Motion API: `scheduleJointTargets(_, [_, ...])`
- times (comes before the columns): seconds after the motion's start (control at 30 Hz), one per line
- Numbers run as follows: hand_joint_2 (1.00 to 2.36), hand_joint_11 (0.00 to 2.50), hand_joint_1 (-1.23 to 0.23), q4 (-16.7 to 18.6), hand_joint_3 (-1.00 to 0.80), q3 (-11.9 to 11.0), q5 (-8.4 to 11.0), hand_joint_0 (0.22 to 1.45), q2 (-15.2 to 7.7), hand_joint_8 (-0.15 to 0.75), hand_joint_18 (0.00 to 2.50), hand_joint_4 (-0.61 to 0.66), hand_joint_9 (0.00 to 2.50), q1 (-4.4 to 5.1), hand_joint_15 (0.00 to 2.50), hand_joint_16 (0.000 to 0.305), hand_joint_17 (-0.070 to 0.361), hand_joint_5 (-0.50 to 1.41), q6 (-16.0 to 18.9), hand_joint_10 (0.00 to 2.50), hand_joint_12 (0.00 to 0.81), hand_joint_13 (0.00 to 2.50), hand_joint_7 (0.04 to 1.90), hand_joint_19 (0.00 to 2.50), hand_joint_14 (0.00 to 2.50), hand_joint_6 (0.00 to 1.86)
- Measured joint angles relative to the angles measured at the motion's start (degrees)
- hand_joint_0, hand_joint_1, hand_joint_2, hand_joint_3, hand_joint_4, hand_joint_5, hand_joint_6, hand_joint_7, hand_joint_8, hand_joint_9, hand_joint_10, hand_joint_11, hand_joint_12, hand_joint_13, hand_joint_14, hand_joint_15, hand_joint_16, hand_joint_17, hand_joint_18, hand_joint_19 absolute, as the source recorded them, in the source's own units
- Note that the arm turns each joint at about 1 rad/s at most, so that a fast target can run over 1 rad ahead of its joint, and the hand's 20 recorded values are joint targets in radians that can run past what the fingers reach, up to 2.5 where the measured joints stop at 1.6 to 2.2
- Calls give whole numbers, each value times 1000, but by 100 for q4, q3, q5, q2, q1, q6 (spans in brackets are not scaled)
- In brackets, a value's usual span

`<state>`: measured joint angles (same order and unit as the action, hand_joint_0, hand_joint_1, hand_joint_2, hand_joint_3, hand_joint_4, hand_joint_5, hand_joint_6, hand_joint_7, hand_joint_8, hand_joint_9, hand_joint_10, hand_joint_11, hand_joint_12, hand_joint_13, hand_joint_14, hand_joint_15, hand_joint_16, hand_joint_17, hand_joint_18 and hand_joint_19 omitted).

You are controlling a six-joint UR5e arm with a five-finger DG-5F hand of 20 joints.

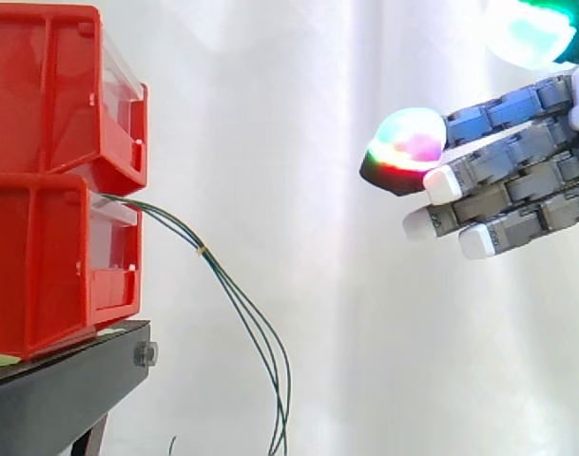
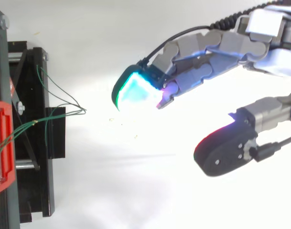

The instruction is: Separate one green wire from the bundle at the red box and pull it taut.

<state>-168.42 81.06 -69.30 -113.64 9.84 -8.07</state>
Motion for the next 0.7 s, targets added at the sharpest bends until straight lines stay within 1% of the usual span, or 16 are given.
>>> scheduleJointTargets(0.13, [1006,222,-592,124,-427,22,58,548,-21,293,550,246,534,49,103,52,117,-231,-115,4,354,471,757,215,3,502])
scheduleJointTargets(0.23, [1005,212,-589,307,-426,41,154,548,-100,293,518,246,530,70,101,53,119,-231,-183,5,359,440,757,204,3,502])
scheduleJointTargets(0.3, [1006,214,-590,442,-426,47,212,542,-189,290,427,248,492,81,61,54,122,-231,-196,4,361,352,760,191,0,502])
scheduleJointTargets(0.37, [1006,187,-593,545,-433,48,246,527,-297,293,307,243,418,89,0,55,124,-233,-203,4,361,201,761,140,0,502])
scheduleJointTargets(0.43, [1006,172,-592,607,-432,48,270,516,-378,293,216,241,378,93,0,57,128,-236,-215,3,369,139,767,107,0,502])
scheduleJointTargets(0.5, [1004,155,-591,648,-436,49,306,515,-462,291,189,238,365,95,0,57,128,-237,-222,5,369,114,766,90,0,502])
scheduleJointTargets(0.53, [1004,175,-571,657,-435,49,324,511,-499,286,123,232,326,95,0,56,127,-242,-222,4,366,78,778,116,0,502])
scheduleJointTargets(0.7, [1005,154,-570,690,-438,50,378,506,-665,285,110,230,287,97,0,57,128,-244,-222,3,366,58,781,117,0,502])
